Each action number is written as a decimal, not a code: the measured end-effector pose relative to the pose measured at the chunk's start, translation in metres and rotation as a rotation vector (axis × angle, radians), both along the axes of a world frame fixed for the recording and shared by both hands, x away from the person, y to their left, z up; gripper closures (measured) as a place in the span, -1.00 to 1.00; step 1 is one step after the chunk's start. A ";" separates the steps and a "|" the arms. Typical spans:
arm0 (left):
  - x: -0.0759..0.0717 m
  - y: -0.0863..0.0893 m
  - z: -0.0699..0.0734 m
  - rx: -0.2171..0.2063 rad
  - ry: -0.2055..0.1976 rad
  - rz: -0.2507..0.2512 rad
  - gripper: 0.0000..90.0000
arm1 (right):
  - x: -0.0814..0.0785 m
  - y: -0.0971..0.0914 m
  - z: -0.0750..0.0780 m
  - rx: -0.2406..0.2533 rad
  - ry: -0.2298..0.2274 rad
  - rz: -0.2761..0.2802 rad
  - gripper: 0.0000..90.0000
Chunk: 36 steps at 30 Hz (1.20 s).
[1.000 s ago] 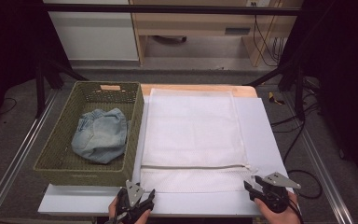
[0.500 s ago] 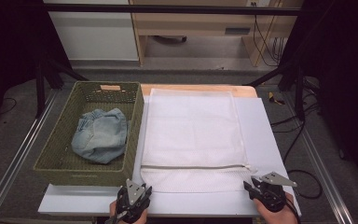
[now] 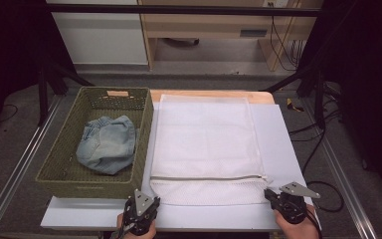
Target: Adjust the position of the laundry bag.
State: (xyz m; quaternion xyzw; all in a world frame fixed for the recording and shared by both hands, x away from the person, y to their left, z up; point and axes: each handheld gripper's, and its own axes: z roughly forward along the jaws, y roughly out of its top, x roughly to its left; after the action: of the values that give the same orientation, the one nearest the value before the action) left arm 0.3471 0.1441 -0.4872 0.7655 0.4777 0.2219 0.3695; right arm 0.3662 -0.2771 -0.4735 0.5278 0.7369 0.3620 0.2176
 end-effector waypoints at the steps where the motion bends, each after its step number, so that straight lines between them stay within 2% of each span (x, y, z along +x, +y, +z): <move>1: 0.000 0.000 0.000 0.000 0.000 0.000 0.99 | 0.000 0.000 0.000 0.000 0.000 0.000 0.95; 14: -0.010 -0.001 0.002 -0.006 0.004 -0.026 0.99 | -0.012 -0.004 0.001 -0.016 0.005 0.023 0.96; 20: -0.014 0.000 0.004 -0.005 0.006 -0.039 0.99 | -0.017 -0.005 0.003 -0.009 0.006 0.020 0.96; 25: -0.017 0.002 0.004 -0.012 0.009 -0.036 0.99 | -0.019 -0.004 0.003 -0.008 0.009 0.026 0.96; 30: -0.020 0.002 0.004 -0.003 0.008 -0.036 0.99 | -0.021 0.000 0.002 -0.020 0.020 0.037 0.96; 31: -0.021 0.002 0.003 0.000 0.010 -0.035 0.99 | -0.021 0.000 0.002 -0.026 0.010 0.042 0.96; 36: -0.022 0.003 0.003 0.004 0.008 -0.034 0.99 | -0.023 0.001 0.003 -0.020 0.014 0.045 0.96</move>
State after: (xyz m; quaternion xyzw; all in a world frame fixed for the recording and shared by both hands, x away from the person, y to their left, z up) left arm 0.3246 0.1470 -0.4837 0.7749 0.4659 0.2135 0.3700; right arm 0.3435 -0.2764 -0.4710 0.5115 0.7537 0.3556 0.2094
